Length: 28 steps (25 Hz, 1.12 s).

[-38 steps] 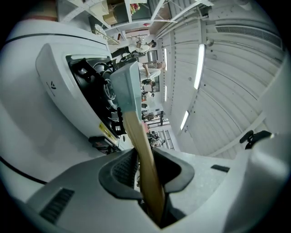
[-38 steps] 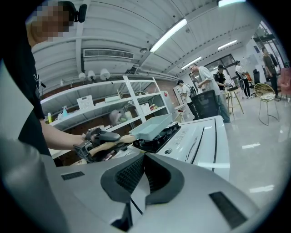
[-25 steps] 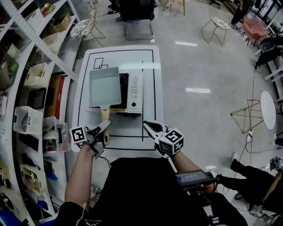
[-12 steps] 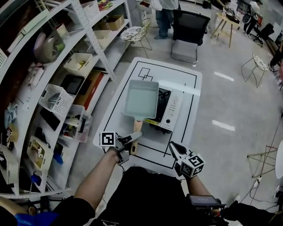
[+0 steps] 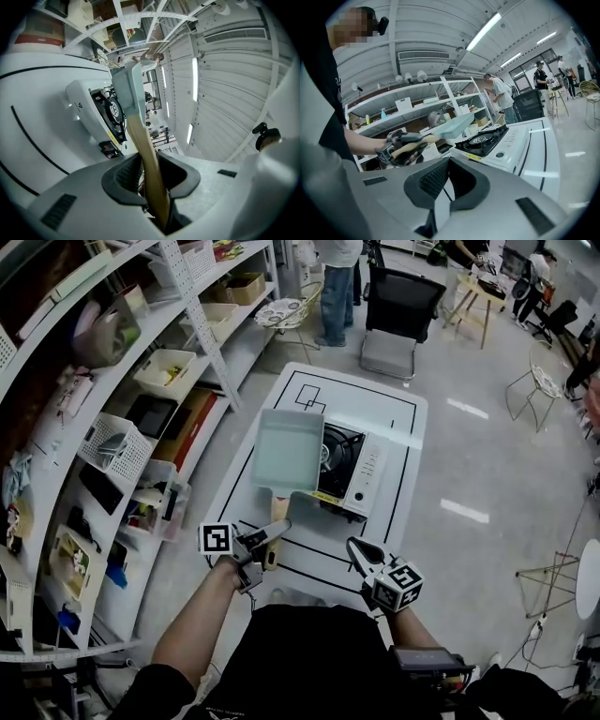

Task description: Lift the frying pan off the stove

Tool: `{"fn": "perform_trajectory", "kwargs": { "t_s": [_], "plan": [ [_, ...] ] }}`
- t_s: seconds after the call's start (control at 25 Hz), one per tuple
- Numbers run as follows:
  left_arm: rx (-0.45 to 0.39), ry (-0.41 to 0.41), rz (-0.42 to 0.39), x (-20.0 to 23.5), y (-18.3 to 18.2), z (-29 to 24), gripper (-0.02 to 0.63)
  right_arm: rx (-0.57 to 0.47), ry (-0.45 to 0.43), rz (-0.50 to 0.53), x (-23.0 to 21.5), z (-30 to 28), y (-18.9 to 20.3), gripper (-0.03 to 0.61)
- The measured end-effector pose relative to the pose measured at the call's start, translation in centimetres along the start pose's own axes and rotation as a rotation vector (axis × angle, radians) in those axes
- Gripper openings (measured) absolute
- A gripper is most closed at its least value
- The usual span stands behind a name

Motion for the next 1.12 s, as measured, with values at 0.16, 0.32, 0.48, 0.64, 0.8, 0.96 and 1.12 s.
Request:
{"fn": "perform_trajectory", "kwargs": {
  "t_s": [0.16,0.32,0.48,0.64,0.8,0.96,1.12],
  "plan": [
    [-0.015,0.003,0.004,-0.1,0.1,1.8,0.100,0.012,-0.004,-0.005,1.3,-0.8,0.1,0.025],
    [-0.031,-0.003,-0.005,-0.1,0.1,3.7,0.101,0.022,-0.010,0.014,2.3,-1.7,0.4,0.025],
    [-0.056,-0.013,0.000,0.0,0.2,5.7,0.100,0.023,-0.019,0.003,3.8,-2.8,-0.1,0.025],
    [-0.093,-0.022,0.012,0.1,0.2,8.0,0.101,0.030,-0.040,0.034,4.5,-4.4,-0.2,0.025],
    [-0.123,-0.045,0.018,0.6,0.4,10.0,0.101,0.040,-0.055,0.049,5.3,-5.3,-0.2,0.025],
    [-0.165,-0.053,0.002,0.5,0.2,11.7,0.101,0.057,-0.085,0.061,6.2,-6.6,-0.4,0.025],
    [-0.189,-0.061,-0.012,0.2,0.2,13.2,0.101,0.076,-0.099,0.057,7.1,-7.3,-0.9,0.025]
  ]
}}
Point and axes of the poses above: the fingertips, and each gripper's own axes: z backward along the fingers, x to its left, y out of its underside, the point moved 8 cm from there along z, backward along the fingers, and after that the axes turned 3 degrees about x, right-handed, at the moved point
